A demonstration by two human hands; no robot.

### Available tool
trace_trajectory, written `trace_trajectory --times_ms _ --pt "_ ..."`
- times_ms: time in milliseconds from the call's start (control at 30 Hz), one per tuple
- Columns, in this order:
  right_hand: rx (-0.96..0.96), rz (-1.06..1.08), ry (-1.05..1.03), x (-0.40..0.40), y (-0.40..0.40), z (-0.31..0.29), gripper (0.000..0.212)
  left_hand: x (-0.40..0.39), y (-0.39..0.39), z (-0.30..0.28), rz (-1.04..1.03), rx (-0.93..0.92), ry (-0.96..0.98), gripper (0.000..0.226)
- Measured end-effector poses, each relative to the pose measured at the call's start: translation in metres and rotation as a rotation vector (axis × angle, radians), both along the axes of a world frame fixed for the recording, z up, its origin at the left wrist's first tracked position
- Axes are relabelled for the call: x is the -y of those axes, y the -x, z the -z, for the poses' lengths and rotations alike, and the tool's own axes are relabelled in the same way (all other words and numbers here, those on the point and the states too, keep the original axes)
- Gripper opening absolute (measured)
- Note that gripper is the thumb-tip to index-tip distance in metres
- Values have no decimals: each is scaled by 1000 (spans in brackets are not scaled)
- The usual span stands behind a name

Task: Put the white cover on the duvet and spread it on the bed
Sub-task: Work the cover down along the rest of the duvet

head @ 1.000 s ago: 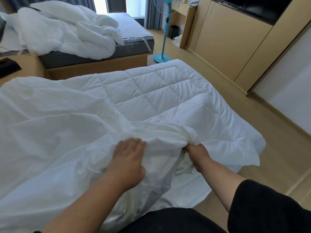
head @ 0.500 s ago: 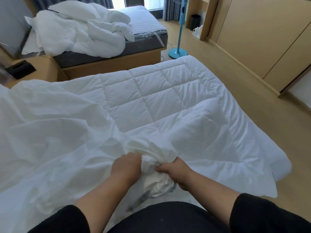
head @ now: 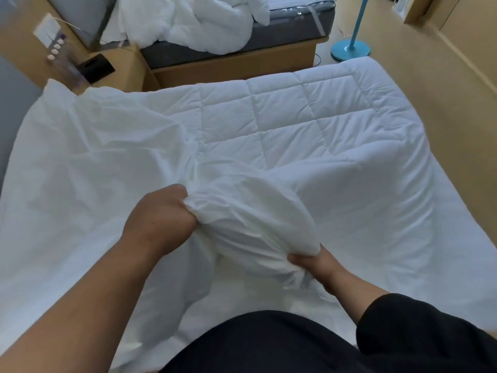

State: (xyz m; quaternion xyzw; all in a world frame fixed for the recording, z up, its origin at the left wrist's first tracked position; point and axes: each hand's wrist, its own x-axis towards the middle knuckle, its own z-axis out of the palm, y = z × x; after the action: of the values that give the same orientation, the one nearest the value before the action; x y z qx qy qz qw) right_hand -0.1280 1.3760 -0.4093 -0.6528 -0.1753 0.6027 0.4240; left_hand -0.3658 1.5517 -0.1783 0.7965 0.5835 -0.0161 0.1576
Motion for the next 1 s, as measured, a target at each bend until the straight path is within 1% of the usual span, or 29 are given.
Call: trace_trajectory --times_ms 100,167,200,233,267,300,400,467,500,533,567,633,667,700,733,800,833,867,900,967,1000 --pt "237 -168 18 3 11 4 74 0 -9 -18 -31 54 -2 14" --pt "448 -340 129 3 21 3 56 0 -15 -25 -37 75 10 13" --pt "556 -416 211 2 25 -2 40 0 -17 -26 -38 86 18 13" --pt "630 -469 291 -1 28 -10 24 0 -18 -26 -39 96 26 13" --pt "665 -469 343 -4 28 -14 19 0 -18 -25 -37 97 31 13" --pt "660 -414 367 -7 27 -15 21 -2 -17 -23 -35 85 33 14" --pt "464 -34 261 -18 15 -20 20 -18 -2 -15 -68 -17 36 18" --pt "346 121 179 -24 6 -26 15 -30 11 -8 -124 -162 14 22" --pt "280 167 155 -26 4 -30 12 -33 15 -4 -125 -257 -42 28" --pt "214 201 131 -29 3 -34 10 -33 16 3 -74 -337 -132 36" --pt "162 218 114 -32 4 -39 12 -27 13 11 44 -341 -231 46" --pt "112 232 83 -38 7 -46 20 -5 -5 30 442 -154 -348 60" --pt "100 235 64 -41 8 -50 24 8 -17 44 646 -83 -357 63" --pt "92 234 47 -44 10 -55 25 19 -28 59 785 -82 -324 64" --pt "87 229 27 -46 12 -60 25 24 -40 74 830 -136 -268 66" --pt "77 207 -12 -48 14 -70 25 18 -57 100 750 -294 -110 77" --pt "68 194 -35 -49 15 -75 25 10 -61 112 698 -359 -54 78" --pt "58 184 -59 -48 15 -77 25 2 -64 122 663 -382 -40 70" --pt "52 174 -73 -47 15 -80 24 -4 -66 128 631 -373 -47 53" --pt "40 136 -92 -42 10 -80 24 -13 -69 130 547 -302 -25 18" --pt "32 96 -96 -39 6 -79 26 -16 -69 128 491 -244 9 8"
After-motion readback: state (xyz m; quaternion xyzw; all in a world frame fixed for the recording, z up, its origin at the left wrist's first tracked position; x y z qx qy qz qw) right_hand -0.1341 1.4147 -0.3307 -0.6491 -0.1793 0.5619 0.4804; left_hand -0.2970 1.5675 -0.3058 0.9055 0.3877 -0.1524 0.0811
